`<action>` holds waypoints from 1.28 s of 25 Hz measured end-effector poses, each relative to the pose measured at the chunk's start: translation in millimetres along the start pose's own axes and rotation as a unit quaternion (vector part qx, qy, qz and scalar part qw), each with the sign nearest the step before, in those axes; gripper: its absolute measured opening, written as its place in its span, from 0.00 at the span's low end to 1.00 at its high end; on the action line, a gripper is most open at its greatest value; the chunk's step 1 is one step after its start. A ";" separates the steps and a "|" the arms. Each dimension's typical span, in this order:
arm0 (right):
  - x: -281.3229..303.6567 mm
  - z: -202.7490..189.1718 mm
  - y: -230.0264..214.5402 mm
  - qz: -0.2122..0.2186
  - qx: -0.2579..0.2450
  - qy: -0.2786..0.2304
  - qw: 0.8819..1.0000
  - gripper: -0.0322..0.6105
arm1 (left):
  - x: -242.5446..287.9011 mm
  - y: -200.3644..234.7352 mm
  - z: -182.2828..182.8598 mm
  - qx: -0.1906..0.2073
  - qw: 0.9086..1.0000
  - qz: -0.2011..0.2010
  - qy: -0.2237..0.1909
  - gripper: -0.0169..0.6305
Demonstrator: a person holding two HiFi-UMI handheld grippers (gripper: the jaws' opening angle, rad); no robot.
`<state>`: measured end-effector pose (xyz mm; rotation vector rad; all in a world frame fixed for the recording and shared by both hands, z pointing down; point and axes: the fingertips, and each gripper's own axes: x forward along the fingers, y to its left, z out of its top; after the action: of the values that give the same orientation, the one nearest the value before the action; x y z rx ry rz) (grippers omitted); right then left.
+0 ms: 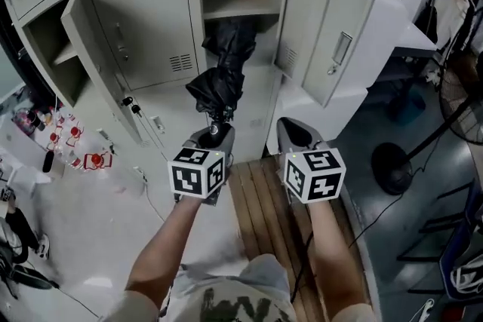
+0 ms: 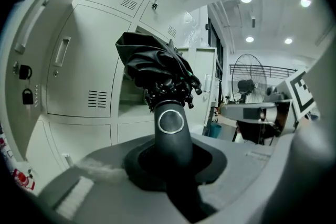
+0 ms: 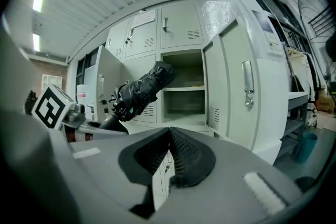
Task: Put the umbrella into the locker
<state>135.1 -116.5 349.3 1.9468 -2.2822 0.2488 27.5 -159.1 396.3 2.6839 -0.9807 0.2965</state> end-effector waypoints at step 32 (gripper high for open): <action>91.2 44.5 -46.6 0.125 -0.004 0.020 0.992 0.04 | 121.4 24.7 -11.4 -0.086 0.987 0.090 0.101 0.13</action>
<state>167.0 -221.0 326.4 1.6342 -2.4942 0.2992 101.3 -246.4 445.5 2.3617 -1.1314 0.4853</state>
